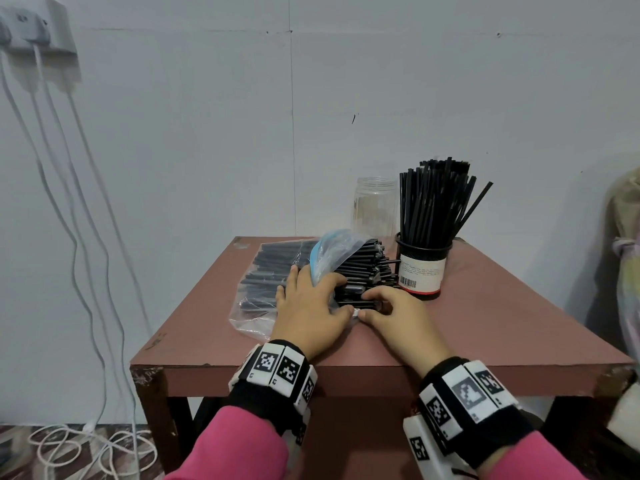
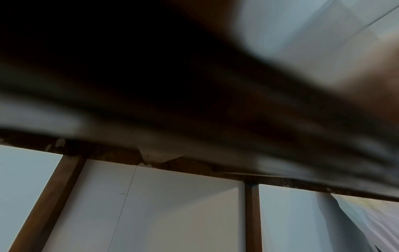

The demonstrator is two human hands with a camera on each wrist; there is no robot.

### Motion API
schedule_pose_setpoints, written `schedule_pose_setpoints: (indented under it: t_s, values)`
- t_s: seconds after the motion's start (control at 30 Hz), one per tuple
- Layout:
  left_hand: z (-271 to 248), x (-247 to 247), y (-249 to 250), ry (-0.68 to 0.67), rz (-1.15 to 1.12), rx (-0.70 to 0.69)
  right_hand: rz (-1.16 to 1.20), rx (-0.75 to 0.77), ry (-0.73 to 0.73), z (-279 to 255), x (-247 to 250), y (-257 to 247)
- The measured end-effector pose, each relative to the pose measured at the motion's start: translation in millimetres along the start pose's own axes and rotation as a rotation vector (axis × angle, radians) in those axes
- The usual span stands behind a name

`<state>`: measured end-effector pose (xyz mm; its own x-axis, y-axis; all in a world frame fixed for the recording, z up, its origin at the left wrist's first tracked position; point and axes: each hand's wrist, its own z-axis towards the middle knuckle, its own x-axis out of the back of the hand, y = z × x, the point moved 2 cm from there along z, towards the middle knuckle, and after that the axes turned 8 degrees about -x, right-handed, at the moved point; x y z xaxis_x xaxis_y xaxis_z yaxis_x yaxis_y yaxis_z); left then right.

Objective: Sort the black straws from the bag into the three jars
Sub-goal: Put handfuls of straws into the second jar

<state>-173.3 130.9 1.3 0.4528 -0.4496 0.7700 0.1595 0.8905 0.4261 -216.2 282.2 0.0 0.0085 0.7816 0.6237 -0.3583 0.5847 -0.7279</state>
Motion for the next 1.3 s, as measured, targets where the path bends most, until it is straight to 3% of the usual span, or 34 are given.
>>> schedule_pose_setpoints:
  t_s: [0.1,0.37,0.57,0.83,1.0,1.17,1.3]
  values:
    - [0,1,1,-0.039,-0.006,0.014,-0.015,0.003,-0.017,6,-2,1]
    - [0,2,2,-0.039,-0.01,0.029,0.212,-0.043,-0.02,15,-3,12]
    - [0,2,2,-0.029,0.008,0.02,0.214,-0.037,-0.097,10,-5,13]
    - [0,3,3,-0.022,0.015,0.017,0.222,-0.009,-0.048,10,-3,12]
    - [-1,3,3,-0.025,0.013,0.019,0.311,-0.052,-0.165,7,-5,13]
    - [-1,3,3,-0.011,-0.026,0.004,0.121,-0.027,-0.121,10,-8,14]
    - [-2,3,3,0.006,-0.028,-0.013,0.234,0.001,-0.071,5,-2,11]
